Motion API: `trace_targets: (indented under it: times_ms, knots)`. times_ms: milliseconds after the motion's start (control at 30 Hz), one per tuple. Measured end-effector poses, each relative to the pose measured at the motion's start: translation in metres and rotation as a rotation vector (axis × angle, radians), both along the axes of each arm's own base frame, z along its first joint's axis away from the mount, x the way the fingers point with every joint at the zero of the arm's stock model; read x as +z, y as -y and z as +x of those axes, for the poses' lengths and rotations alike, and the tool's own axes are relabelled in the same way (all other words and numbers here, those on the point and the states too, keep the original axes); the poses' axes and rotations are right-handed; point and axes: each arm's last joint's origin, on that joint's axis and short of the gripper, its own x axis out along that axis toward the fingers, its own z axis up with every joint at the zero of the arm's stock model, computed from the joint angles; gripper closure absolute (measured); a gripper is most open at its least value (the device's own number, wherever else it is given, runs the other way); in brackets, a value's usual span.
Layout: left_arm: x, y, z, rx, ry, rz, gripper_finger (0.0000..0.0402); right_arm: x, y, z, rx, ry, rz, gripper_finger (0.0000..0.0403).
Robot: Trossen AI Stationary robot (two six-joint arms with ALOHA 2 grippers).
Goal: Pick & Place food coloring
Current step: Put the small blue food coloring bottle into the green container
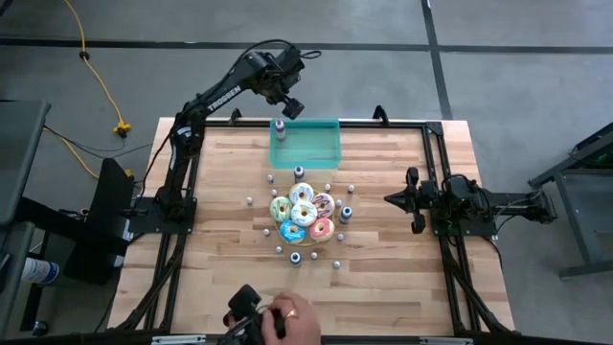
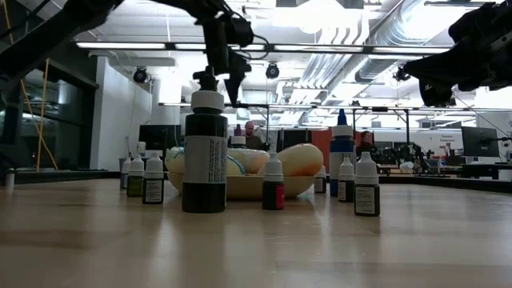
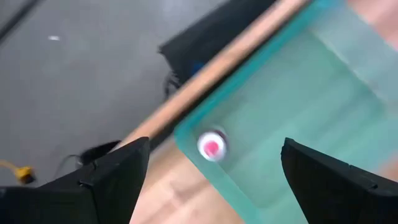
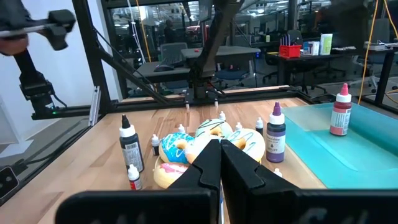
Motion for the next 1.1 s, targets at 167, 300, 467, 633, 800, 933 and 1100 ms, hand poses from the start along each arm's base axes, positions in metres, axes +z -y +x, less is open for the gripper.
trace_targets:
  times_ms: [167,300,467,633,800,933,1100]
  knots:
    - [0.007,0.027,0.002,-0.173,-0.024,-0.094,0.0050,0.000,0.000,0.000,0.000,0.000,0.000,0.0402]
    - [0.005,0.049,0.008,-0.343,-0.063,-0.175,0.0050,0.000,0.000,0.000,0.000,0.000,0.000,0.0402]
    - [0.005,0.069,0.021,-0.478,-0.038,-0.205,0.0050,0.000,0.000,0.000,0.000,0.000,0.000,0.0402]
    - [0.005,0.086,0.031,-0.597,-0.005,-0.233,0.0050,0.000,0.000,0.000,0.000,0.000,0.000,0.0402]
    - [0.005,0.105,0.039,-0.679,-0.013,-0.234,0.0050,0.000,0.000,0.000,0.000,0.000,0.000,0.0402]
    - [-0.001,0.123,0.046,-0.709,-0.059,-0.241,0.0050,0.000,0.000,0.000,0.000,0.000,0.000,0.0402]
    - [-0.023,0.144,0.053,-0.639,-0.126,-0.326,0.0050,0.000,0.000,0.000,0.000,0.000,0.000,0.0402]
